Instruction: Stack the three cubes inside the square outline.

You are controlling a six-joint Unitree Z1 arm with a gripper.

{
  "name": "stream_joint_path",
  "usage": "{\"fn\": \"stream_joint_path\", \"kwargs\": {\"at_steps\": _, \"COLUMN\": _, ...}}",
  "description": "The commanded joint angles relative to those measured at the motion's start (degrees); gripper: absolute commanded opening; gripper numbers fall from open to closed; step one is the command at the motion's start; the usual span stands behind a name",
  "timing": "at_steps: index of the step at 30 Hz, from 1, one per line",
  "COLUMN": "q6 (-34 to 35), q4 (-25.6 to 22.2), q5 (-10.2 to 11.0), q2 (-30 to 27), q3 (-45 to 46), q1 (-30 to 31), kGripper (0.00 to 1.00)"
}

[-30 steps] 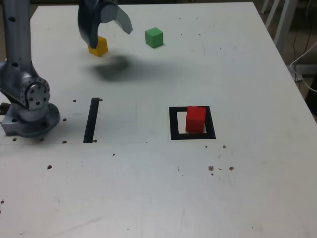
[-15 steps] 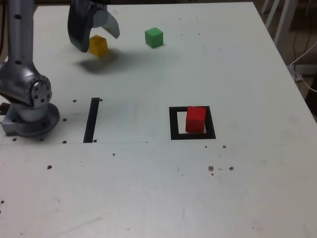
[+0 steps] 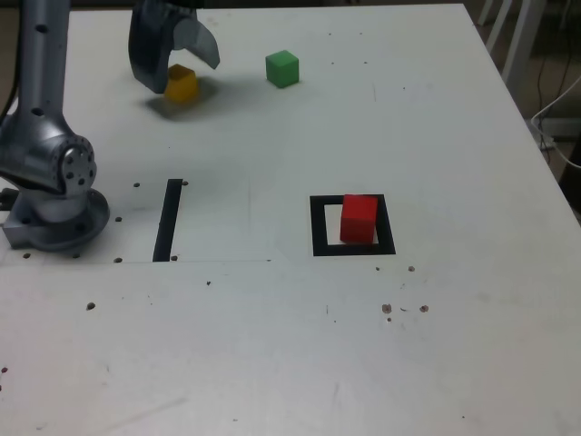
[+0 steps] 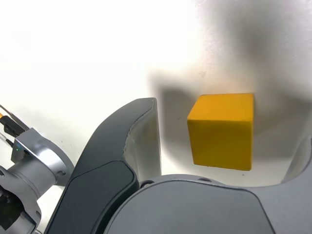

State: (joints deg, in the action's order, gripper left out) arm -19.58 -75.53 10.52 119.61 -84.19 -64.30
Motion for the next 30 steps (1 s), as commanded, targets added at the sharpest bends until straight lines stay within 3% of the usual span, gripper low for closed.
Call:
{"fn": "stream_joint_path", "kwargs": {"at_steps": 1, "q6": -0.8, "q4": -0.8, "q5": -0.6, "q2": 0.7, "q3": -0.8, "q1": -0.7, "kGripper": 0.97}}
{"fn": "stream_joint_path", "kwargs": {"at_steps": 10, "q6": -5.6, "q4": -4.5, "q5": -3.1, "q2": 3.5, "q3": -4.7, "q1": -2.8, "kGripper": 0.85}}
{"fn": "stream_joint_path", "kwargs": {"at_steps": 24, "q6": -8.0, "q4": -5.5, "q5": -2.8, "q2": 5.9, "q3": -6.6, "q1": -2.9, "kGripper": 0.34}}
{"fn": "stream_joint_path", "kwargs": {"at_steps": 30, "q6": -8.6, "q4": -5.2, "q5": -2.9, "q2": 5.8, "q3": -6.4, "q1": -2.4, "kGripper": 0.3}}
